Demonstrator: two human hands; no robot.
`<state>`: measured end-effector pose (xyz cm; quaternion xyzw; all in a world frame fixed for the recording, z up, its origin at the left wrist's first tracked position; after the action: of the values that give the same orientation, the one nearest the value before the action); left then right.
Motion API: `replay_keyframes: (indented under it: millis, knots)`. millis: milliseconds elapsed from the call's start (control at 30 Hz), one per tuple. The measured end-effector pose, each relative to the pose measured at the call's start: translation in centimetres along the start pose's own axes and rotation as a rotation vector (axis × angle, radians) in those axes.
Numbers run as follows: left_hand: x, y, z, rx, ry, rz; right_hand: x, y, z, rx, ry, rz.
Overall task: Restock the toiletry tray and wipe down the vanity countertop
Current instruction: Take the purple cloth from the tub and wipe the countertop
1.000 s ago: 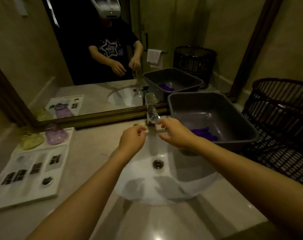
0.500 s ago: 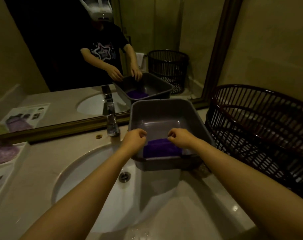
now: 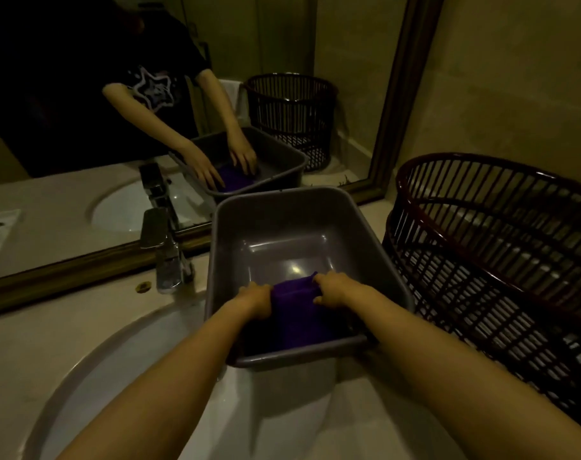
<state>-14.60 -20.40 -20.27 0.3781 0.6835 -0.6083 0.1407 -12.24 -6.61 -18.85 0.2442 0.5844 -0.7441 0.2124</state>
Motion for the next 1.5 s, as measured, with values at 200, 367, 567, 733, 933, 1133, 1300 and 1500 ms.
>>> replay_keyframes:
  millis: [200, 367, 567, 733, 933, 1133, 1300, 1500]
  knots:
    - [2.2, 0.1, 0.2, 0.014, -0.006, 0.017, 2.7, 0.7, 0.2, -0.119, -0.053, 0.035]
    - [3.2, -0.2, 0.0, 0.035, -0.001, 0.017, 4.2, 0.9, 0.8, -0.16, -0.039, 0.062]
    - [3.0, -0.6, -0.6, 0.078, 0.01, 0.035, 5.0, 1.5, 1.2, -0.171, -0.045, 0.153]
    - [1.5, -1.2, -0.4, 0.052, 0.012, 0.056, 3.2, 0.5, 0.6, -0.003, -0.105, 0.1]
    - [-3.3, -4.8, -1.2, -0.137, 0.078, -0.174, -0.8, -3.9, 0.9, 0.234, -0.256, -0.071]
    - [-11.2, -9.8, -0.8, -0.321, 0.187, -0.47, -7.8, -10.1, 3.4, 0.435, -0.454, -0.289]
    - [-18.0, -11.5, 1.2, -0.43, 0.172, -0.705, -12.5, -12.7, 8.6, 0.376, -0.558, -0.487]
    - [-24.4, -9.6, 6.8, -0.495, 0.131, -0.779, -15.4, -10.2, 16.2, 0.336, -0.673, -0.445]
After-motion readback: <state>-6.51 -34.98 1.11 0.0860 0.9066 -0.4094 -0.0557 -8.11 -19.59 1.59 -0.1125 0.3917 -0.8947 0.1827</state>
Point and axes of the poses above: each hand's wrist, its own x-axis towards the middle knuckle, its own y-axis out of the palm, z = x × y, the point moved 9 cm from there along x, towards the middle knuckle, and after that the axes turned 9 degrees about z, right-handed, at the moved point
